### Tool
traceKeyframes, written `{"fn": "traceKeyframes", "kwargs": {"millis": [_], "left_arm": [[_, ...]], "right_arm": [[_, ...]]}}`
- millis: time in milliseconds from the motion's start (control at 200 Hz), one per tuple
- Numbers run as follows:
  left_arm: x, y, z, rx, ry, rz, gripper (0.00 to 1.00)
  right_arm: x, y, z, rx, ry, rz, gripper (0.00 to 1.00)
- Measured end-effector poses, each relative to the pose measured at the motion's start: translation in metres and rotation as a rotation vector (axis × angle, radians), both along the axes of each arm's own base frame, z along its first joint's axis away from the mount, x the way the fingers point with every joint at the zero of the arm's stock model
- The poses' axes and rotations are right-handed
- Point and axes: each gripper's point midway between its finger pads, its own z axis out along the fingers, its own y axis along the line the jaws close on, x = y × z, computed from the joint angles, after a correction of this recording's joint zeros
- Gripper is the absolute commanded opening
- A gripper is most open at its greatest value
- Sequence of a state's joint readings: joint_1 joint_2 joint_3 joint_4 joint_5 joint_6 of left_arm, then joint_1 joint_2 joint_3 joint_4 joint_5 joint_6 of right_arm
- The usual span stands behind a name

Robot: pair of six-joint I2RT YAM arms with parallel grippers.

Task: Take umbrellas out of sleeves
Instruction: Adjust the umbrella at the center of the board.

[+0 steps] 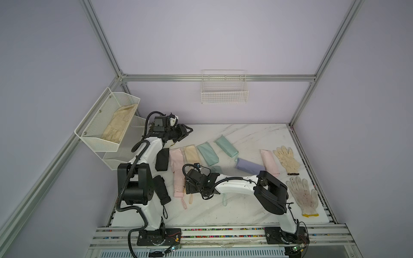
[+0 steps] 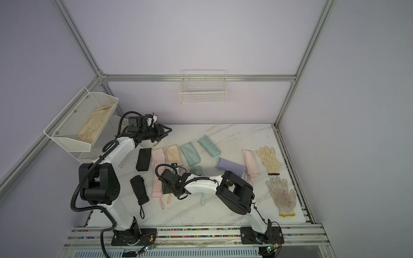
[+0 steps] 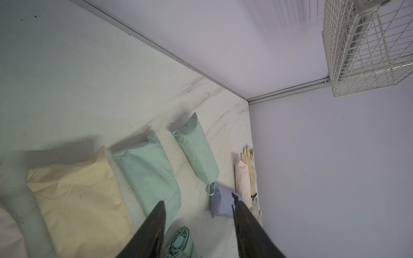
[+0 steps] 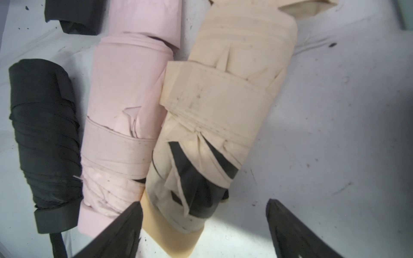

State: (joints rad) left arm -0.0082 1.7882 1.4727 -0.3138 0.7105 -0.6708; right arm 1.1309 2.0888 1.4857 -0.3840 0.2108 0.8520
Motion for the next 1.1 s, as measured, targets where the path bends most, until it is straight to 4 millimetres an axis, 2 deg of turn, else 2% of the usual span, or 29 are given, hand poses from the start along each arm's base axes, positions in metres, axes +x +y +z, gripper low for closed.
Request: {"fn": "traceKeyframes", "kwargs": {"millis": [160,310,520,665,710,1100], "left_arm": [[-0.001,0.0,-0.003,-0.004,0.003,-0.001,0.5],[-0.002,-0.001,-0.004,-0.01,0.009,-0.003,0.5],[-0.002,-0.002,-0.003,-0.025,0.016,-0.004,0.5],[-0.002,-0.002,-0.003,-0.027,0.014,-0.003,0.5],[-0.002,-0.002,-0.003,-0.027,0.014,-0.003,0.5],[0.0,-0.002,-0.006,-0.028,0.017,-0.003,0.5]], "right_arm": [[-0.001,-0.001,-0.002,-0.006,0.007,-0.021,0.9],[0.009,0.003,-0.009,-0.047,-0.006,-0.059,0.89],[0.012,0.004,-0.011,-0.049,-0.014,-0.103,0.69],[0.01,-0.012,-0.008,-0.072,-0.029,-0.122,0.64],[0.009,-0.016,-0.008,-0.08,-0.031,-0.121,0.59],[0.003,-0.026,-0.007,-0.13,-0.07,-0.012,0.53]]}}
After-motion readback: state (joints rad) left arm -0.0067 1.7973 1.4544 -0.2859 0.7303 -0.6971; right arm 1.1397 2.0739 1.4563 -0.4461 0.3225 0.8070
